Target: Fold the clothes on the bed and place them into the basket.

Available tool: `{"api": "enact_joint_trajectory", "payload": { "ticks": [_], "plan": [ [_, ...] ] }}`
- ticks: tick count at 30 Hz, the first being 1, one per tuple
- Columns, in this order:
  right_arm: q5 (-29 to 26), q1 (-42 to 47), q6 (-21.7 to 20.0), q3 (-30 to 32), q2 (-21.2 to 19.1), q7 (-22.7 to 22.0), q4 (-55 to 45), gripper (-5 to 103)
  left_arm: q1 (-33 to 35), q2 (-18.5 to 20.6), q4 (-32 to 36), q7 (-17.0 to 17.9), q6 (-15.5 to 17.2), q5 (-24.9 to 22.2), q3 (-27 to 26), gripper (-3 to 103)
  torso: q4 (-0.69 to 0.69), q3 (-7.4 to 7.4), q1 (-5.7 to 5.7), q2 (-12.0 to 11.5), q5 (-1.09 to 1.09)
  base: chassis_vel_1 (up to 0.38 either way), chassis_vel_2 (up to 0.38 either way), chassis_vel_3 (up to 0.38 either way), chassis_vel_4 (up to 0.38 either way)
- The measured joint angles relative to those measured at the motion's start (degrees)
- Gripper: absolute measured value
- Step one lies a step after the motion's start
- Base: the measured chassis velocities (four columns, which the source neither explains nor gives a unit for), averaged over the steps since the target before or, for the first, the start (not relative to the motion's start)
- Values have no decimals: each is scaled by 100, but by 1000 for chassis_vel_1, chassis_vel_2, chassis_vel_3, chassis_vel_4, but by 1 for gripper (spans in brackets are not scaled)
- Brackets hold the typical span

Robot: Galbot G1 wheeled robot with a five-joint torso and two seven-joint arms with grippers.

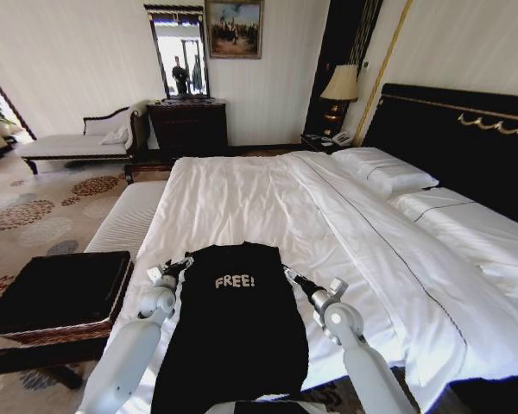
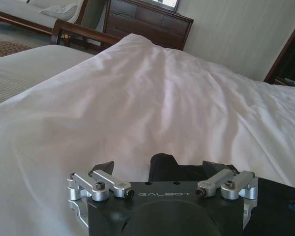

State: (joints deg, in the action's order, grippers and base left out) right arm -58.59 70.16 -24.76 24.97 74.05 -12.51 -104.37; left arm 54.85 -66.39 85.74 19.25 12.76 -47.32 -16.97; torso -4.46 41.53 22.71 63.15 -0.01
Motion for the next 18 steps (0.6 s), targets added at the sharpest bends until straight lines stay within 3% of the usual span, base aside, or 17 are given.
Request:
{"api": "enact_joint_trajectory", "payload": {
  "ticks": [8,11,14,18],
  "plan": [
    [0,-36,-1,9,18,-7,20,100,-442,-223,-600,-4,13,18,183,101,-1,0,-1,0,0,0,0,0,0],
    [1,-35,-1,18,16,-9,22,100,-518,-241,-736,3,15,17,235,95,0,0,-1,0,1,0,0,0,0],
    [3,-23,-1,34,18,-9,23,100,-575,-264,-843,-4,-4,26,241,80,0,0,-1,0,1,0,0,0,0],
    [13,-18,-1,38,18,-9,36,100,-578,-256,-858,-26,-45,52,283,69,0,0,-2,0,1,0,0,0,0]
  ]
}}
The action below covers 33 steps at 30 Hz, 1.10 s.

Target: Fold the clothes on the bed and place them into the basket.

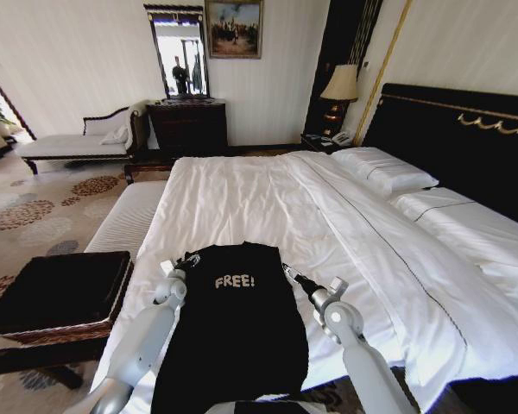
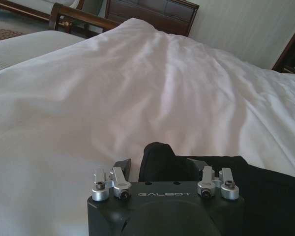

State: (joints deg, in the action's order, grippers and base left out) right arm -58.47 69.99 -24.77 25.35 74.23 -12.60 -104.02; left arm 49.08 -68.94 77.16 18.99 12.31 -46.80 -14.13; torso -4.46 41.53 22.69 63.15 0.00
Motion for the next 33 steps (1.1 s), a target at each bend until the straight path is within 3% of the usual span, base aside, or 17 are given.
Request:
{"api": "enact_joint_trajectory", "payload": {
  "ticks": [1,5,8,10,14,15,17,20,28,33],
  "plan": [
    [0,0,0,0,0,0,0,100,0,0,0,0,0,0,0,69,0,0,0,0,0,0,0,0,0],
    [6,-23,0,-8,11,2,22,100,-11,10,-33,-27,-21,63,7,47,1,0,0,0,0,0,0,0,0],
    [8,-23,0,-10,15,3,28,100,-32,-15,-83,-29,-21,66,-18,42,0,0,0,0,0,0,0,0,0],
    [10,-20,0,-10,15,6,34,100,-37,-24,-125,-38,-23,93,-23,31,0,0,0,0,0,0,0,0,0],
    [13,-46,2,-16,9,7,63,100,-11,-26,-119,-45,-36,111,-58,20,0,0,0,0,0,0,0,0,0],
    [12,-74,3,-23,2,8,81,100,4,-27,-100,-46,-41,112,-67,10,0,0,0,0,1,0,0,0,0],
    [11,-122,4,-33,-8,9,110,100,23,-25,-72,-45,-53,121,-72,10,0,0,0,0,0,0,0,0,0],
    [0,-389,7,-100,-81,22,300,100,68,1,-26,-56,-126,207,-64,1,0,0,0,1,-1,0,0,0,0],
    [-52,-1290,21,-452,-281,153,1347,100,194,40,112,-111,-254,338,-30,1,1,0,0,1,0,0,0,0,0],
    [-266,-2030,-71,-769,-158,297,2275,100,233,67,215,-120,-269,337,7,1,0,0,0,1,0,0,0,0,0]
  ]
}}
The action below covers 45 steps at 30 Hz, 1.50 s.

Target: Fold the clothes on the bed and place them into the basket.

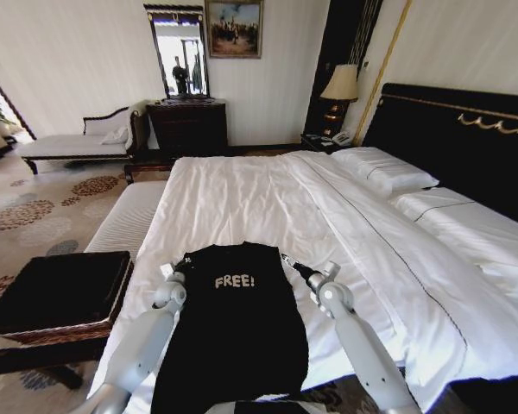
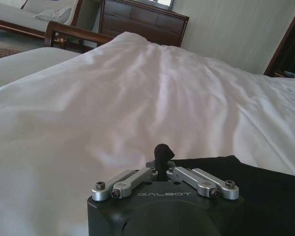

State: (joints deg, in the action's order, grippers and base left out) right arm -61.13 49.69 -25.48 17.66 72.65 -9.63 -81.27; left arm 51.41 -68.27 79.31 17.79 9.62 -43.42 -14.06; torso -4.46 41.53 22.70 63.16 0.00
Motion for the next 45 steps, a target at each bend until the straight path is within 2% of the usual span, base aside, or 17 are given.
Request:
{"api": "enact_joint_trajectory", "payload": {
  "ticks": [3,6,17,19,21,23,24,27,28,30,33,36,37,40,42,45],
  "plan": [
    [7,-260,0,-119,72,128,331,100,23,30,59,0,0,-20,10,1,2,0,0,0,0,0,0,0,0],
    [52,-425,81,-176,154,351,657,100,64,78,140,0,5,-53,10,1,-1,0,0,0,0,0,0,0,0],
    [211,-839,168,-309,272,610,1277,100,107,171,243,-8,28,-129,43,1,0,0,0,0,1,0,0,0,0],
    [239,-928,173,-361,299,637,1412,93,110,187,273,-2,33,-140,46,1,-1,0,0,0,0,0,0,0,0],
    [241,-943,174,-377,302,640,1437,93,118,196,279,-1,33,-143,46,1,-1,0,0,0,0,0,0,0,0],
    [242,-966,175,-415,305,647,1485,83,136,208,285,-1,35,-151,39,1,0,0,0,0,1,0,0,0,0],
    [242,-966,175,-415,305,647,1485,83,136,208,285,-1,35,-151,39,1,0,0,0,0,1,0,0,0,0],
    [263,-982,184,-439,315,659,1553,66,143,208,284,-1,35,-154,29,1,0,0,0,0,1,0,0,0,0],
    [263,-982,184,-439,315,659,1553,66,143,208,284,-1,35,-154,29,1,0,0,0,0,1,0,0,0,0],
    [287,-983,228,-454,325,658,1586,55,144,201,279,-1,35,-155,24,1,-1,0,0,-1,0,0,0,0,0],
    [316,-982,250,-469,329,658,1604,50,146,197,270,-1,36,-156,24,1,-1,0,0,0,0,0,0,0,0],
    [327,-998,272,-476,339,661,1637,34,145,190,251,-1,36,-158,24,1,0,0,0,0,0,0,0,0,0],
    [327,-998,272,-476,339,661,1637,34,145,190,251,-1,36,-158,24,1,0,0,0,0,0,0,0,0,0],
    [340,-1036,312,-488,342,671,1699,17,134,179,246,3,37,-165,38,1,0,0,0,0,0,0,0,0,0],
    [345,-1040,323,-488,346,673,1710,17,134,178,246,4,38,-166,45,1,0,0,0,0,0,0,0,0,0],
    [363,-1042,339,-499,346,673,1709,3,145,184,251,4,39,-166,51,1,0,0,0,0,0,0,0,0,0]
  ]
}}
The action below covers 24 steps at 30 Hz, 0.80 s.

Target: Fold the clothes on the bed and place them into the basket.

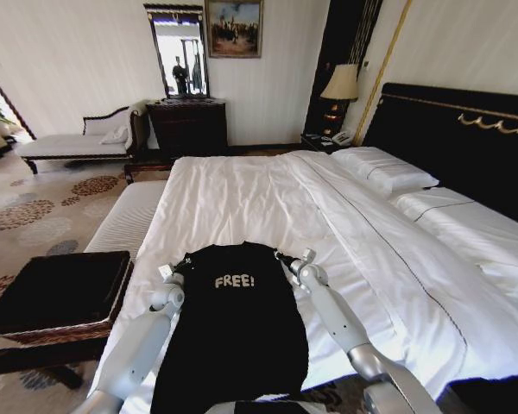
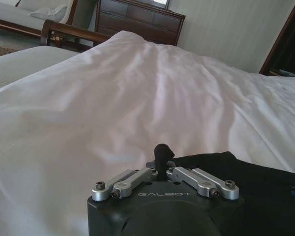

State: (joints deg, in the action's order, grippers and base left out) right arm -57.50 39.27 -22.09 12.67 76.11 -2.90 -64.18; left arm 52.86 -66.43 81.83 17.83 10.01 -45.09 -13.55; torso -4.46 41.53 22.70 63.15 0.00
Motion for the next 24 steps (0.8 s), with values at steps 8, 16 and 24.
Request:
{"api": "enact_joint_trajectory", "payload": {
  "ticks": [8,16,24],
  "plan": [
    [8,111,62,-45,-108,-34,-413,0,128,82,276,10,1,-82,-84,1,-1,0,0,0,1,0,0,0,0],
    [17,314,107,-166,-451,-332,-1765,0,420,482,1052,-7,-45,-317,-494,1,-1,0,-1,0,2,0,0,0,0],
    [-86,-67,191,-439,-592,-637,-2642,0,443,1045,1993,29,-96,-682,-877,1,-1,-1,-1,1,1,0,0,0,0]
  ]
}}
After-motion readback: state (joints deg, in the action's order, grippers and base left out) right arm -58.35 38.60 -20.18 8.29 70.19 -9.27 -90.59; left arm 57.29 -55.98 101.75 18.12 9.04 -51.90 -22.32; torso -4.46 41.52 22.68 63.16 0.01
